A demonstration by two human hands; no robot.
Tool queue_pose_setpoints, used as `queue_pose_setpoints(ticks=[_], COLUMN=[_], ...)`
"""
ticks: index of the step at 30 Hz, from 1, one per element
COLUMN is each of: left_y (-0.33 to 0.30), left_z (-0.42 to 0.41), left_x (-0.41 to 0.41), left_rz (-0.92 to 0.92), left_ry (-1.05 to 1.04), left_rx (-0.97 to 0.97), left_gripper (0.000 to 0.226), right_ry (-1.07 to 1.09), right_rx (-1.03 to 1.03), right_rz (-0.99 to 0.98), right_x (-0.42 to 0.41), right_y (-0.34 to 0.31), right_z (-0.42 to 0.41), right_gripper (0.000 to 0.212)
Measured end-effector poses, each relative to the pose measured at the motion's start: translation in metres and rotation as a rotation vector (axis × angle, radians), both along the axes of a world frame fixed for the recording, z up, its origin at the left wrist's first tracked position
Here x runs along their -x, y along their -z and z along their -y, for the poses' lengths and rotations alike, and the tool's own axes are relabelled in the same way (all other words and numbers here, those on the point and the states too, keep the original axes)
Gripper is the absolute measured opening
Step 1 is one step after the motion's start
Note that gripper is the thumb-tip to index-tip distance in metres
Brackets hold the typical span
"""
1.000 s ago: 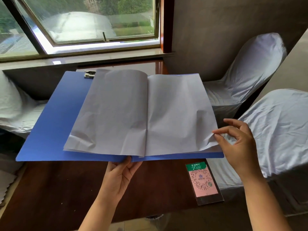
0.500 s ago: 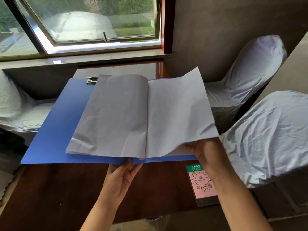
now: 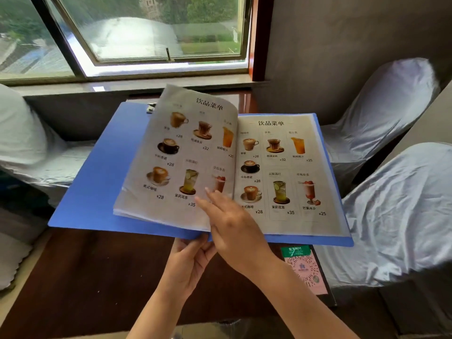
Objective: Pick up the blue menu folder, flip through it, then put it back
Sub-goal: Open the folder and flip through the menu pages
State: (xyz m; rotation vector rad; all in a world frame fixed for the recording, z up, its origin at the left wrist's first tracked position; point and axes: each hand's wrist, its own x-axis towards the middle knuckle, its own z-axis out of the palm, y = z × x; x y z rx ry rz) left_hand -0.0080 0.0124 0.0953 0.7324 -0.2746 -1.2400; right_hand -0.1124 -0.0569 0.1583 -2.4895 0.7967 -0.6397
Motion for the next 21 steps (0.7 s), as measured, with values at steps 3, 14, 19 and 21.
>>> queue_pose_setpoints(ticks=[3, 14, 19, 21], left_y=[-0.002, -0.001, 0.003, 0.001], left_z=[-0.003, -0.003, -0.006, -0.007], left_x=[0.0, -0.005, -0.008, -0.009], left_rz=[0.013, -0.021, -0.078, -0.08], left_ry=[0.003, 0.024, -0.02, -0.031], left_rx=[0.006, 0.028, -0.012, -0.006], left_gripper=[0.046, 0.049, 0.042, 0.041], right_ry=[-0.031, -0.091, 0.328, 0.572], right_rx=[0.101, -0.293, -0.035, 0.032], right_rz=[-0.091, 0.223, 0.304, 0.211], right_x=[-0.003, 0.02, 0.073, 0.096], right_y=[0.006, -0.009, -0.015, -0.01], right_z=[-0.001, 0.016, 0.044, 0.056], right_gripper=[0.048, 0.039, 0.04, 0.052])
